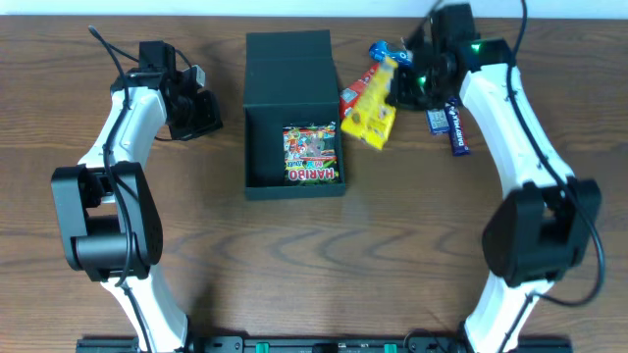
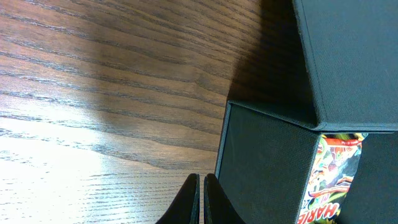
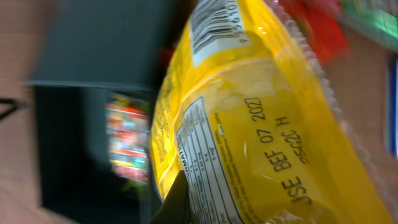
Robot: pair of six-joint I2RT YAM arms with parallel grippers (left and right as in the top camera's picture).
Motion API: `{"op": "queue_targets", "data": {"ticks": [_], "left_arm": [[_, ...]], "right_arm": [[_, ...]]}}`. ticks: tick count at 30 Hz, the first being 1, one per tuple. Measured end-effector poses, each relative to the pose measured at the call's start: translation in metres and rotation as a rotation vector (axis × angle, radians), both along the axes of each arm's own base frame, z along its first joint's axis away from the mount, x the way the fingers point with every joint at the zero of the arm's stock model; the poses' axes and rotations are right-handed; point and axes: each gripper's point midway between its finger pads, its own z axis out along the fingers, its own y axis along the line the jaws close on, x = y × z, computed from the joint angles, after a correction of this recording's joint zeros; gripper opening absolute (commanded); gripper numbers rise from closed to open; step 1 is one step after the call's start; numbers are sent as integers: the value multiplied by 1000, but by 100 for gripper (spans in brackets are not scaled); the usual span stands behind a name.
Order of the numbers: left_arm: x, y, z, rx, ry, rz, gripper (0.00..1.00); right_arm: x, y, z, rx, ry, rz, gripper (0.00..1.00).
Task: Pack container
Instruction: 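Grasp the yellow snack packet with the right gripper and lift it toward the box, then lower the yellow packet into the box's left side and release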
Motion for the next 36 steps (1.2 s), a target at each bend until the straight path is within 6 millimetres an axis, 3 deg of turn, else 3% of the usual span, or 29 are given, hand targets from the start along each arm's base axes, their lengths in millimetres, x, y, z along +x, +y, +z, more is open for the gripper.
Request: {"op": "queue_targets", "data": {"ticks": [3, 5, 7, 11, 16, 20, 28, 36], "left_arm": [[0, 2, 0, 0, 0, 4, 6], [0, 8, 0, 0, 2, 18, 6], [2, 18, 3, 1, -3, 37, 6], [8, 46, 12, 8, -25, 81, 6], [7, 78, 17, 17, -36, 132, 6], [3, 83, 17, 21, -31, 129, 6], [2, 82, 17, 26, -31, 105, 6], [-2, 81, 16, 30, -26, 86, 6]], "right_arm": [[-8, 50, 49, 95, -164, 199, 1], [-23, 87, 65, 171, -217, 347, 1], [-37, 115, 67, 224, -233, 462, 1], [-53, 148, 54, 312, -228, 616, 1], [-57, 168, 1, 362, -114, 678, 1], [-63, 180, -32, 373, -37, 693, 1], [-73, 200, -55, 384, 6, 720, 1], [-66, 192, -82, 289, 53, 654, 1]]}}
